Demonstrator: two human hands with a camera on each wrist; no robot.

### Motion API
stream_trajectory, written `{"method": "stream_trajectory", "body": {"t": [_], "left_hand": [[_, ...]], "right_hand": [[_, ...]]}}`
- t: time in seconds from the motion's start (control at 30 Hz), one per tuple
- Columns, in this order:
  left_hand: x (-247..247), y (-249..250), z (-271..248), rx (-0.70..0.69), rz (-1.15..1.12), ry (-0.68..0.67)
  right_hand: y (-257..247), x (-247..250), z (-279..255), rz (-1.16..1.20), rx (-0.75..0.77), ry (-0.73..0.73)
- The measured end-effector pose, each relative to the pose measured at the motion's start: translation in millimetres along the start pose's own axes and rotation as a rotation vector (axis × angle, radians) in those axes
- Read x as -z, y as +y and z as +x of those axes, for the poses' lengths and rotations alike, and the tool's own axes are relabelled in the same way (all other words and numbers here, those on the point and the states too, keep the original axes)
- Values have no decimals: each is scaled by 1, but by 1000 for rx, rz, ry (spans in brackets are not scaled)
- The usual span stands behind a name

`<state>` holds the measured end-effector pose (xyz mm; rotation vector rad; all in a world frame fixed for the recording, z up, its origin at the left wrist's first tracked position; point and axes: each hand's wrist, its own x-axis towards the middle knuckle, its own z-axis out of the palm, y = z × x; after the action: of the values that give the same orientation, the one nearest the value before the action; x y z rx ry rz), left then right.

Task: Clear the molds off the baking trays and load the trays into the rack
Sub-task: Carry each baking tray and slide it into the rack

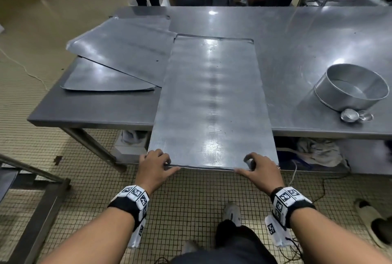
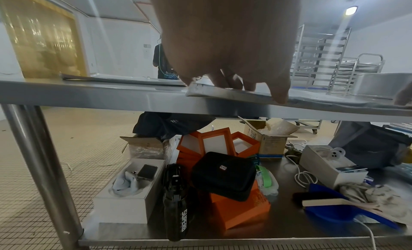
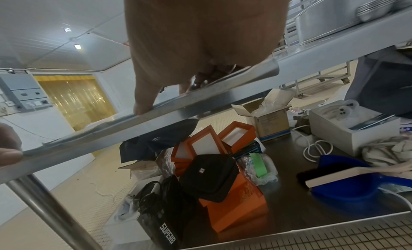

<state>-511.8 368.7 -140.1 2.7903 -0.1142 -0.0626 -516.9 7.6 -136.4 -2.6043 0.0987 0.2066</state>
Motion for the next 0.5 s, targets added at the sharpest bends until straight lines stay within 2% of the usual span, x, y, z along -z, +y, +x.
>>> {"method": "stream_trajectory", "body": {"t": [0.17, 0.23, 0.3, 0.37, 0.43, 0.5], "left_hand": [[0, -1, -7, -32, -39, 23], [3, 2, -7, -6, -96, 61], [5, 1, -3, 80, -151, 119], [7, -2, 4, 238, -245, 158], [5, -11, 13, 402, -376, 102], [3, -20, 21, 477, -550, -17]], "right_hand": [[-1, 6, -7, -14, -41, -14], [1, 8, -3, 9, -59, 24], [6, 11, 4, -27, -80, 111], [13, 16, 14, -71, -144, 199], [20, 20, 25, -11, -260, 197], [25, 22, 35, 92, -359, 105]]}}
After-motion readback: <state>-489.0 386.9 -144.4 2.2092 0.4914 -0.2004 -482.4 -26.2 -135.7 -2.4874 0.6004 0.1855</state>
